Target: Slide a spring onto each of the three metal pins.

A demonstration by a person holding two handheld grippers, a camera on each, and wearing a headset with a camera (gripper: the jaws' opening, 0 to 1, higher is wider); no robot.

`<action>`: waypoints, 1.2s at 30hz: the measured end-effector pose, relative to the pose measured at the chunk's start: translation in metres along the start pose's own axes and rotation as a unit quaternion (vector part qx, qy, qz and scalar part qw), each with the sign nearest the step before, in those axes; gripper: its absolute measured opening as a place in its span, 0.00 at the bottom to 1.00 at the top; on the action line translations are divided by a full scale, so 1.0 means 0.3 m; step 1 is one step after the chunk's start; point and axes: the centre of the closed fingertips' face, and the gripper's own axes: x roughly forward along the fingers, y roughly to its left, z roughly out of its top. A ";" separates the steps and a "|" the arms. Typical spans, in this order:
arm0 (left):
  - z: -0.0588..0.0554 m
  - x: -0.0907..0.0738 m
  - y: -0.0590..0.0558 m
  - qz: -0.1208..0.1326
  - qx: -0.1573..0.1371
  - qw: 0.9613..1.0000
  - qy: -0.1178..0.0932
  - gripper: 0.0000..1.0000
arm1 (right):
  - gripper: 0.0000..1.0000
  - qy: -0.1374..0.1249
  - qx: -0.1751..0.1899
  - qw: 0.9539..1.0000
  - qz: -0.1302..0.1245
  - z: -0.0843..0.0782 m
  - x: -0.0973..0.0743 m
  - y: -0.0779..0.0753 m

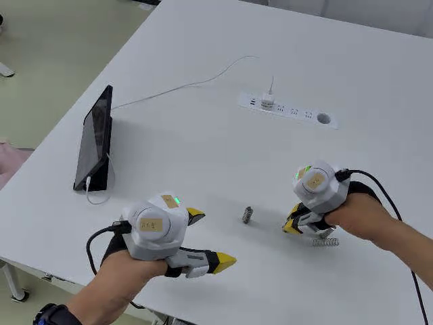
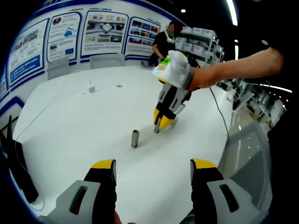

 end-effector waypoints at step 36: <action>0.026 -0.009 -0.050 -0.011 0.021 1.000 0.000 0.65 | 0.47 -0.133 0.100 0.985 -0.052 -0.021 -0.173 0.067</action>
